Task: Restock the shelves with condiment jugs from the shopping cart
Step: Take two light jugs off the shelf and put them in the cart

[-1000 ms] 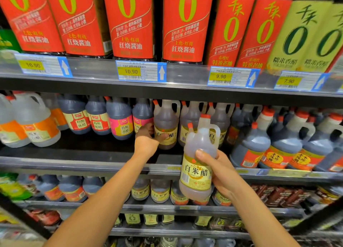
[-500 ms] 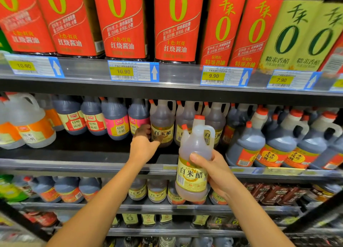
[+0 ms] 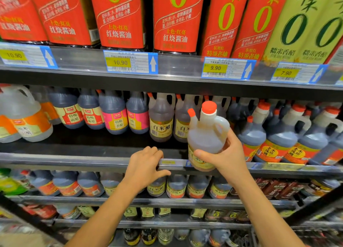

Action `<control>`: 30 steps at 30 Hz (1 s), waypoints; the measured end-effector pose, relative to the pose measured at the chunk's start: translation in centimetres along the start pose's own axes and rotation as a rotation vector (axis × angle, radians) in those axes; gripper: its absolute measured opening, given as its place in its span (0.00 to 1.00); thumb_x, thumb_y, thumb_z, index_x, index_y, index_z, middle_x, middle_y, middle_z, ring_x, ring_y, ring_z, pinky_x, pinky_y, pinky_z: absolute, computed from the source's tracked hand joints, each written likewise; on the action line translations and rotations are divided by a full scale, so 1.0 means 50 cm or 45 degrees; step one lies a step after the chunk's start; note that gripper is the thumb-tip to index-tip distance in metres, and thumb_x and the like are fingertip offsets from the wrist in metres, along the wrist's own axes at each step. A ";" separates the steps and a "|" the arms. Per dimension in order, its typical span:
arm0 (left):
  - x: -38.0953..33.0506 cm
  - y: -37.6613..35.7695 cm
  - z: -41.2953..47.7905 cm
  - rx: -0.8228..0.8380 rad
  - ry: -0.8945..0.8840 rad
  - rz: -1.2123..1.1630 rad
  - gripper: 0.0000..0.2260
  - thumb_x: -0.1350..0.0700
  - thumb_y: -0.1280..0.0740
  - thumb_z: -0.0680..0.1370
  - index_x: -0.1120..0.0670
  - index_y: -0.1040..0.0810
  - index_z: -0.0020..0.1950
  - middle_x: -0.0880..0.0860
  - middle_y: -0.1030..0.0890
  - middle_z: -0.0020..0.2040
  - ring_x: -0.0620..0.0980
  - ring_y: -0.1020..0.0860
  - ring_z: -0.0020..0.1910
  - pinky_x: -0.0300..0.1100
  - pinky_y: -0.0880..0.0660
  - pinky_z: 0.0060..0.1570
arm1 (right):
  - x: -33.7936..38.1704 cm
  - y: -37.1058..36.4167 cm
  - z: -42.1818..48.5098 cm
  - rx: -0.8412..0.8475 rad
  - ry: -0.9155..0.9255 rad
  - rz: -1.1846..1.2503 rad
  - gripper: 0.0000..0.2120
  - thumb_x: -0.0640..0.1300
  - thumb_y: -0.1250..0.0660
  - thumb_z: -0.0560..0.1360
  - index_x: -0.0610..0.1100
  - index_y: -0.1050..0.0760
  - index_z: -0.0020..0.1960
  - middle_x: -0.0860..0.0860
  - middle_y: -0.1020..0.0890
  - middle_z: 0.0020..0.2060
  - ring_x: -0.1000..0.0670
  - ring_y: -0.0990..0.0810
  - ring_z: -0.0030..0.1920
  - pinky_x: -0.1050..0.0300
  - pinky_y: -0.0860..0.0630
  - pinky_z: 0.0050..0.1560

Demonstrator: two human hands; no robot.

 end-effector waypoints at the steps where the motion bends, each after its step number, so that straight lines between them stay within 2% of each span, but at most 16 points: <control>1: -0.001 0.001 -0.001 -0.022 -0.002 -0.002 0.24 0.28 0.31 0.65 0.48 0.26 0.41 0.45 0.26 0.36 0.48 0.25 0.36 0.39 0.38 0.29 | 0.000 0.004 0.001 -0.026 0.030 -0.005 0.42 0.56 0.17 0.57 0.54 0.27 0.68 0.52 0.21 0.64 0.52 0.22 0.65 0.46 0.21 0.63; 5: -0.001 0.004 -0.003 -0.061 -0.008 -0.004 0.24 0.28 0.31 0.66 0.48 0.25 0.42 0.45 0.27 0.36 0.47 0.25 0.36 0.39 0.38 0.28 | -0.001 0.018 0.015 -0.071 0.076 -0.027 0.42 0.54 0.16 0.59 0.54 0.28 0.69 0.51 0.22 0.65 0.49 0.22 0.66 0.43 0.21 0.63; 8: -0.002 0.003 -0.004 -0.060 0.004 0.002 0.24 0.29 0.31 0.66 0.48 0.24 0.42 0.45 0.26 0.37 0.47 0.25 0.36 0.40 0.35 0.28 | -0.018 0.028 0.020 -0.135 0.029 -0.008 0.37 0.45 0.15 0.62 0.59 0.26 0.66 0.57 0.19 0.60 0.54 0.20 0.62 0.51 0.20 0.59; 10: -0.002 0.003 -0.005 -0.066 0.012 0.006 0.23 0.29 0.30 0.66 0.48 0.25 0.42 0.45 0.27 0.37 0.47 0.25 0.36 0.40 0.35 0.29 | -0.033 0.033 0.018 -0.179 -0.007 -0.013 0.35 0.43 0.15 0.62 0.62 0.26 0.62 0.59 0.18 0.58 0.56 0.19 0.60 0.56 0.20 0.57; 15: 0.000 -0.001 -0.004 -0.051 0.015 0.005 0.23 0.29 0.31 0.66 0.48 0.25 0.41 0.45 0.26 0.36 0.47 0.25 0.36 0.40 0.38 0.29 | -0.073 0.042 0.016 -0.287 -0.117 0.024 0.33 0.43 0.16 0.64 0.54 0.25 0.65 0.57 0.17 0.57 0.59 0.18 0.57 0.62 0.19 0.53; 21: -0.002 0.001 -0.003 -0.048 0.011 -0.005 0.23 0.29 0.29 0.66 0.48 0.25 0.41 0.45 0.26 0.36 0.47 0.25 0.36 0.39 0.39 0.29 | -0.106 0.039 0.029 -0.357 -0.196 -0.031 0.28 0.50 0.15 0.62 0.52 0.24 0.58 0.54 0.16 0.52 0.54 0.16 0.54 0.54 0.19 0.54; 30: -0.001 -0.001 -0.005 -0.041 0.008 0.009 0.22 0.29 0.34 0.69 0.48 0.25 0.42 0.45 0.26 0.37 0.47 0.26 0.37 0.39 0.38 0.31 | -0.127 0.028 0.020 -0.318 -0.229 -0.138 0.32 0.57 0.20 0.67 0.51 0.29 0.65 0.54 0.19 0.57 0.52 0.19 0.56 0.46 0.20 0.57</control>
Point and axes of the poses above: each hand's wrist, its own z-axis towards the middle knuckle, its own y-axis out of the back of the hand, x = y × z, the point moved 6 cm from there along z, towards the middle knuckle
